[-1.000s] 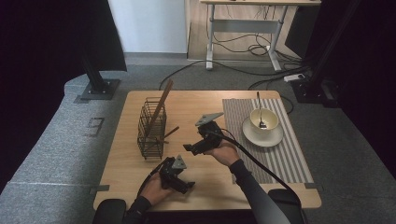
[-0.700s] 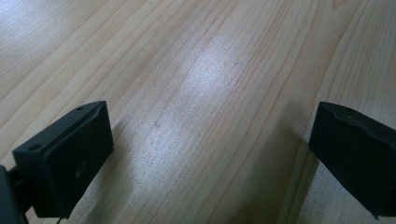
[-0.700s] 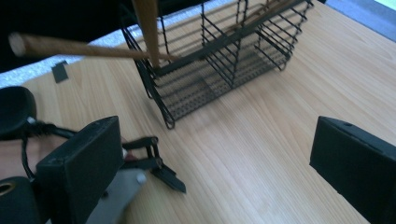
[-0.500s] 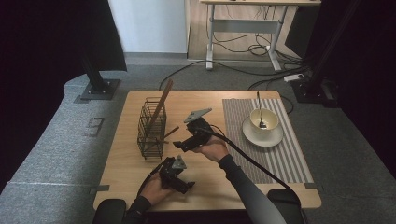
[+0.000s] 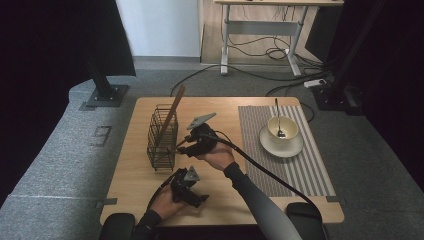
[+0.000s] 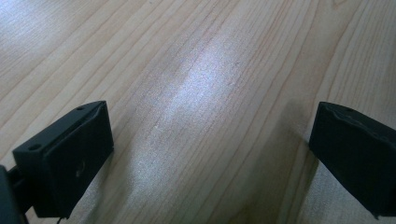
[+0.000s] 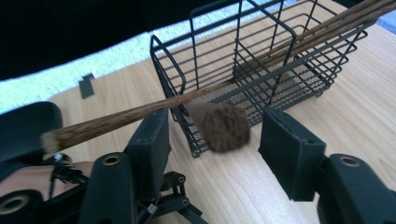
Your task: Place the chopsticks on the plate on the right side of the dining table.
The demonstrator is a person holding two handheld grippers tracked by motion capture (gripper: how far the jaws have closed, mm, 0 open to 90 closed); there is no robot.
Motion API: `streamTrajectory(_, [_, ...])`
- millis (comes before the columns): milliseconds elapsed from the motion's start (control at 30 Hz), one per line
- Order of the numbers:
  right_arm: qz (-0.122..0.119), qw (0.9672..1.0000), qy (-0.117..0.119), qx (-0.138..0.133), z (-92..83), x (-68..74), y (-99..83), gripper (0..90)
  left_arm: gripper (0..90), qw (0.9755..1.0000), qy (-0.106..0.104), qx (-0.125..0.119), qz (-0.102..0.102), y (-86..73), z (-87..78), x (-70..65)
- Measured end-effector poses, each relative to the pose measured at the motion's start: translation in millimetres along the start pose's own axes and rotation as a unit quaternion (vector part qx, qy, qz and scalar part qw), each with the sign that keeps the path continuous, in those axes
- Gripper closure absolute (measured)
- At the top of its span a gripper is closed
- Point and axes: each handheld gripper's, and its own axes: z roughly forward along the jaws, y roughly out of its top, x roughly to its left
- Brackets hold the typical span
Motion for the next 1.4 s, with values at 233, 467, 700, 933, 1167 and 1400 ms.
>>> streamTrajectory(233, [-0.018,0.9998,-0.002,0.000,4.8,1.6,4.9,58.6,0.0,1.0000,0.000,0.000,-0.001,0.0,0.0,-0.1])
streamTrajectory(467, [-0.029,0.9995,0.007,-0.005,5.0,2.9,6.8,76.6,0.0,1.0000,0.001,0.000,-0.001,0.0,-0.1,-0.1])
streamTrajectory(700, [-0.041,0.9989,0.021,-0.005,3.6,6.1,6.9,81.9,0.0,1.0000,0.001,0.004,0.003,0.1,-0.5,0.4])
streamTrajectory(933, [-0.054,0.9985,0.013,-0.008,-7.1,8.9,10.6,82.5,0.0,1.0000,0.001,0.004,0.004,0.0,-0.6,0.5])
streamTrajectory(1167, [-0.051,0.9985,0.015,-0.012,-19.0,9.2,14.0,82.5,0.0,1.0000,0.001,0.003,0.003,0.0,-0.5,0.4])
streamTrajectory(1400, [-0.050,0.9985,0.015,-0.015,-32.2,7.8,17.3,82.4,0.0,1.0000,0.001,0.002,0.002,-0.1,-0.4,0.2])
